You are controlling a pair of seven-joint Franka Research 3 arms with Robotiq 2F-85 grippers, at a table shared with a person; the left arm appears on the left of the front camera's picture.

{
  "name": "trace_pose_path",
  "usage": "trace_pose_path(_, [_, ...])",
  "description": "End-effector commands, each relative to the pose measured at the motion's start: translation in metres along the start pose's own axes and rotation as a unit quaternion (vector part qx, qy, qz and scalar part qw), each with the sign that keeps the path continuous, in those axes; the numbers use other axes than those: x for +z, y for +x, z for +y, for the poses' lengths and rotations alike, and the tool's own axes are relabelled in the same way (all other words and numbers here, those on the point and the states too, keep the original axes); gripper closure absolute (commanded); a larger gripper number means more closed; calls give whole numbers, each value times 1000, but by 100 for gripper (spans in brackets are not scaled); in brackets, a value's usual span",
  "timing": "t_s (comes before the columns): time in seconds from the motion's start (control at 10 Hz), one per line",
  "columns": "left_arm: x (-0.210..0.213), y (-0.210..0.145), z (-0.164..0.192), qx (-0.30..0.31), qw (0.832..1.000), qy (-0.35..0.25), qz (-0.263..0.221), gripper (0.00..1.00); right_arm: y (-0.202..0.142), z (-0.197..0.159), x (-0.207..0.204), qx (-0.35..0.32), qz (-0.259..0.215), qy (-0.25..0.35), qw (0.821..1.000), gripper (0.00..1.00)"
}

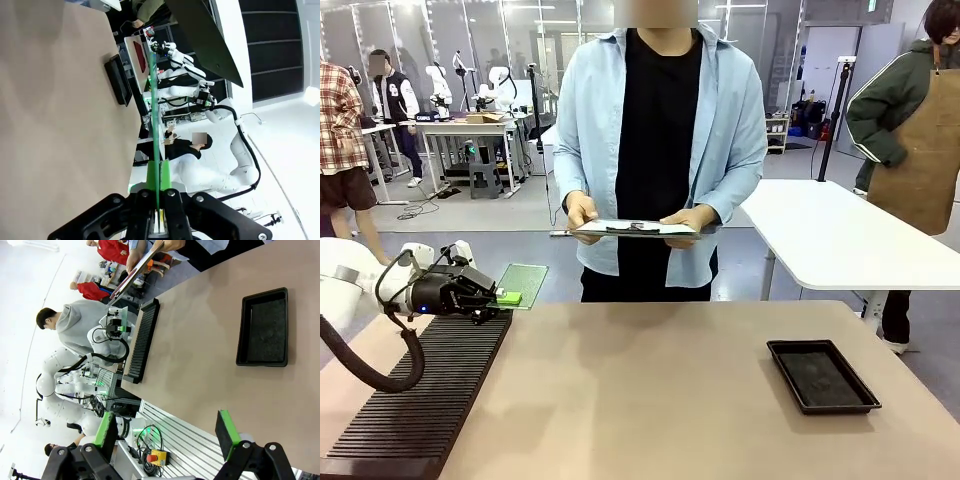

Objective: Inspect the PCB.
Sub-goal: Pick up the Blank PCB and present it to the human, then release the Blank PCB you were holding.

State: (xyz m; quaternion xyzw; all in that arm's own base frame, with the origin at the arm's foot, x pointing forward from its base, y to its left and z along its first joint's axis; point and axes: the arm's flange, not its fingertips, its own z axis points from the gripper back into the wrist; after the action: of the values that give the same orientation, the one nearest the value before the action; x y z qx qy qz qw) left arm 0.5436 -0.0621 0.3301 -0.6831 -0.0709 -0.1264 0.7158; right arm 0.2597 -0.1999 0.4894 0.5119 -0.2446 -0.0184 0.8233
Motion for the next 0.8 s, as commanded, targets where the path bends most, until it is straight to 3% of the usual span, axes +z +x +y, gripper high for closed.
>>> trace_pose_path(0.0, [0,-3,2,3,1000,2,-2,97,1,0,0,10,-3,6,1000,0])
trace_pose_path(0.7, [0,-3,2,3,1000,2,-2,97,1,0,0,10,-3,6,1000,0])
